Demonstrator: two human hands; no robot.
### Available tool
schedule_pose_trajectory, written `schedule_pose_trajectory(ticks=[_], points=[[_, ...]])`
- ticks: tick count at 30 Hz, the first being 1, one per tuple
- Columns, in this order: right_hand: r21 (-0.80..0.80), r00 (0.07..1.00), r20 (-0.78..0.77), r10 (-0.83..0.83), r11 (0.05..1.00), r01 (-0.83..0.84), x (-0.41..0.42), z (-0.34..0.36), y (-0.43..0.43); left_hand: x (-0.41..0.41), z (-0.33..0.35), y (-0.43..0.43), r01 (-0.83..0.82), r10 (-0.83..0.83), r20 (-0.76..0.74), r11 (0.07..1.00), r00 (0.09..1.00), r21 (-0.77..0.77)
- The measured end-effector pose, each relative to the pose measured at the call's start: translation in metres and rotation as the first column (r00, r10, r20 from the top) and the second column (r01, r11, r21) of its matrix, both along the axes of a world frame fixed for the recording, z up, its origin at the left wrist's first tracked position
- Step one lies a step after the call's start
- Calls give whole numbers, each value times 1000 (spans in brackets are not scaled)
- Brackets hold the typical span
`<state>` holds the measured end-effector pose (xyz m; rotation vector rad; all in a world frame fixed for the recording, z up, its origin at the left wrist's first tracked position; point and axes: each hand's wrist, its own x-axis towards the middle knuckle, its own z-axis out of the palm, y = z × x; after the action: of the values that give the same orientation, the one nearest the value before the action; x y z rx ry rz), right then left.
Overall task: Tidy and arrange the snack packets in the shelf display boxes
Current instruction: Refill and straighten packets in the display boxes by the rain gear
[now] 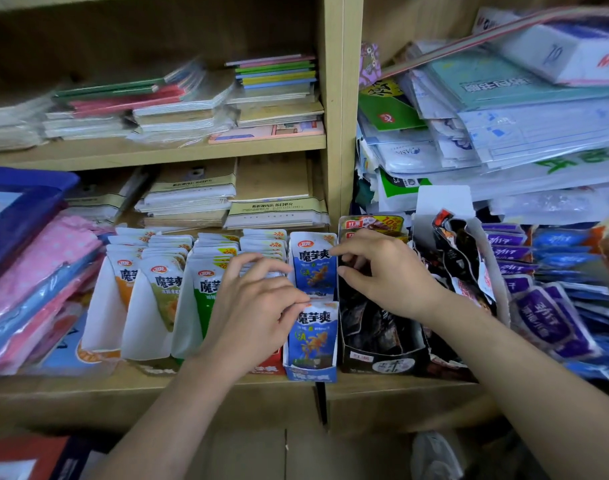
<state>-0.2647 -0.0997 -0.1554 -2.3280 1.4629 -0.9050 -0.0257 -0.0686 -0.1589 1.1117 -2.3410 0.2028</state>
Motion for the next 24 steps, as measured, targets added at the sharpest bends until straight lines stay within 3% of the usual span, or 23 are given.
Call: schedule_pose_trajectory(ticks=[6, 17, 24], points=[[-4, 999, 30, 26, 1000, -26, -3, -1, 0, -14, -5, -12, -122, 106, -97, 976, 990, -180], [27, 999, 25, 34, 999, -34, -3, 4, -3, 1, -10, -4, -41, 37, -60, 997, 998, -70], [-29, 997, -72, 1, 1000, -3, 12, 9, -5, 1, -10, 9, -38, 36, -42, 998, 998, -42]])
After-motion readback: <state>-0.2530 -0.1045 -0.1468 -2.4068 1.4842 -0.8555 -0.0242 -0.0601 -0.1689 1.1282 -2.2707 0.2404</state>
